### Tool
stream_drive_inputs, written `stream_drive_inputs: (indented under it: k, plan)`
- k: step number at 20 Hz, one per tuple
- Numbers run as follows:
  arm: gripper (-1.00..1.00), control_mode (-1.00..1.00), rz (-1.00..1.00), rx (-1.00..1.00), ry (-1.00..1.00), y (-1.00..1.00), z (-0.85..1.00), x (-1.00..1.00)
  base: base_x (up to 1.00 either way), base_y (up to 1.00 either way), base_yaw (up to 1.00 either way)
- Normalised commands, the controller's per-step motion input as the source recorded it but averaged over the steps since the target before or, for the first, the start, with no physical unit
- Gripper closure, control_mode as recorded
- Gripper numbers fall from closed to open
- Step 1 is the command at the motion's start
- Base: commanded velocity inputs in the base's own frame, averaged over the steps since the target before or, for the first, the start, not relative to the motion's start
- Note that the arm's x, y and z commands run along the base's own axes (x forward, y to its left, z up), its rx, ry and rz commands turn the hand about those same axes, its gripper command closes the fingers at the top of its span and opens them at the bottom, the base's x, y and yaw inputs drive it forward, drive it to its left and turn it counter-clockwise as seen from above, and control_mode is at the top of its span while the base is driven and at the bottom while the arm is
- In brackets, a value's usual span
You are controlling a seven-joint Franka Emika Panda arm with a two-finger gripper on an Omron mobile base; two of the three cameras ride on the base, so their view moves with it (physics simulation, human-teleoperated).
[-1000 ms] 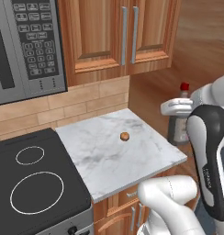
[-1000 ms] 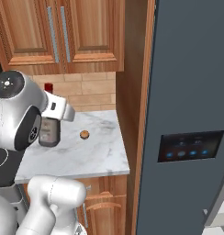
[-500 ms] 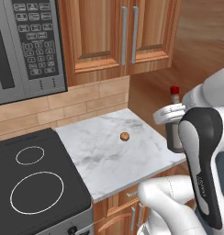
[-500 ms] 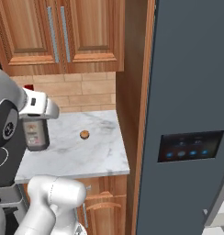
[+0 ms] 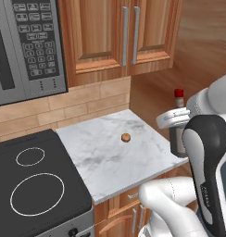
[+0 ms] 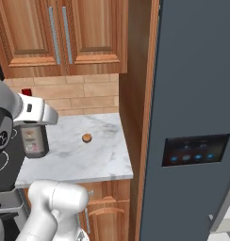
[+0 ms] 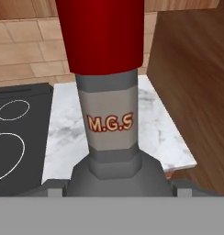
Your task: Place the liquor on the top shelf of the fridge to keep it out of children's reach, and place the lime and tangerine on lower shelves for easy access.
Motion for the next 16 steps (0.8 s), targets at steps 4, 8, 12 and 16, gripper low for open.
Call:
stream_drive_inputs:
  k: [4,8,12,16]
  plan:
    - [1.00,1.00,-0.01,0.00,0.00,-0.02,0.00,0.00,0.00,-0.09,0.00]
    - [1.00,1.00,0.00,0.00,0.00,0.00,0.00,0.00,-0.04,-0.45,0.00]
    - [1.00,1.00,0.00,0.00,0.00,0.00,0.00,0.00,-0.15,-0.71,0.00]
    - [1.00,1.00,0.00,0.00,0.00,0.00,0.00,0.00,-0.26,-0.82,0.00]
